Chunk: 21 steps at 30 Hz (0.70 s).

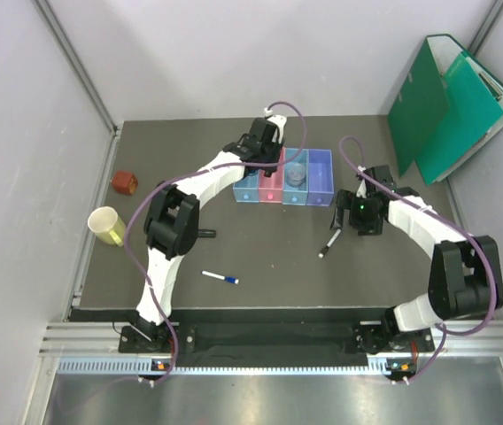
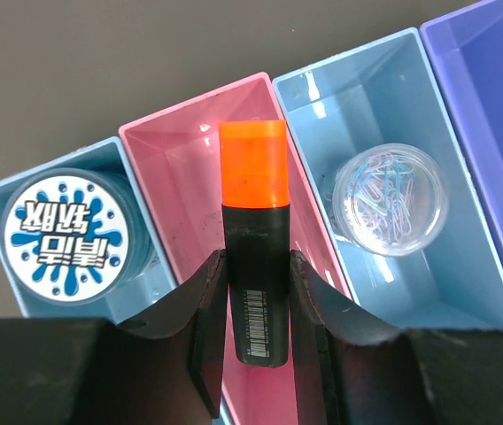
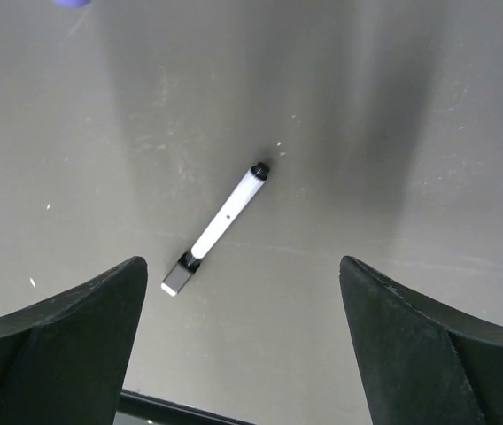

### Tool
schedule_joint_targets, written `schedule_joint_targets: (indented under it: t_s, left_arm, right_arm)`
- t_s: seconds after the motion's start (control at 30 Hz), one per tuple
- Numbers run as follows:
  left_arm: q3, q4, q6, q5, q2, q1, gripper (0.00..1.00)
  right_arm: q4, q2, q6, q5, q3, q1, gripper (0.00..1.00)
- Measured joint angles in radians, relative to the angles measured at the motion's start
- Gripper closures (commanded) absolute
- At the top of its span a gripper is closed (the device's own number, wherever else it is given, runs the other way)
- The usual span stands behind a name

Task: Sort the stationery into containers
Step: Place the pen in the storage box.

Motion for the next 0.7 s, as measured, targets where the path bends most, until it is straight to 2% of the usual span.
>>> schedule_joint_targets:
  t_s: [0.27,0.47,0.7]
  left_arm:
    - [0.009,0.0,-0.016,-0.04,0.041,-0.015,0.99]
    - [0.007,0.0,-0.029,-0.053,0.05,-0.018,0.83]
    - [0.006,-0.001,-0.033,-0.052,0.063,-0.019,0.69]
  right_arm:
    - [0.003,0.056,0.054,0.042,0.022,0.048,0.17]
    - [0.004,0.097,0.071,0.066,0.057,0.1,0.24]
    - [-0.002,0.106,0.081,0.099,0.058,0.134,0.29]
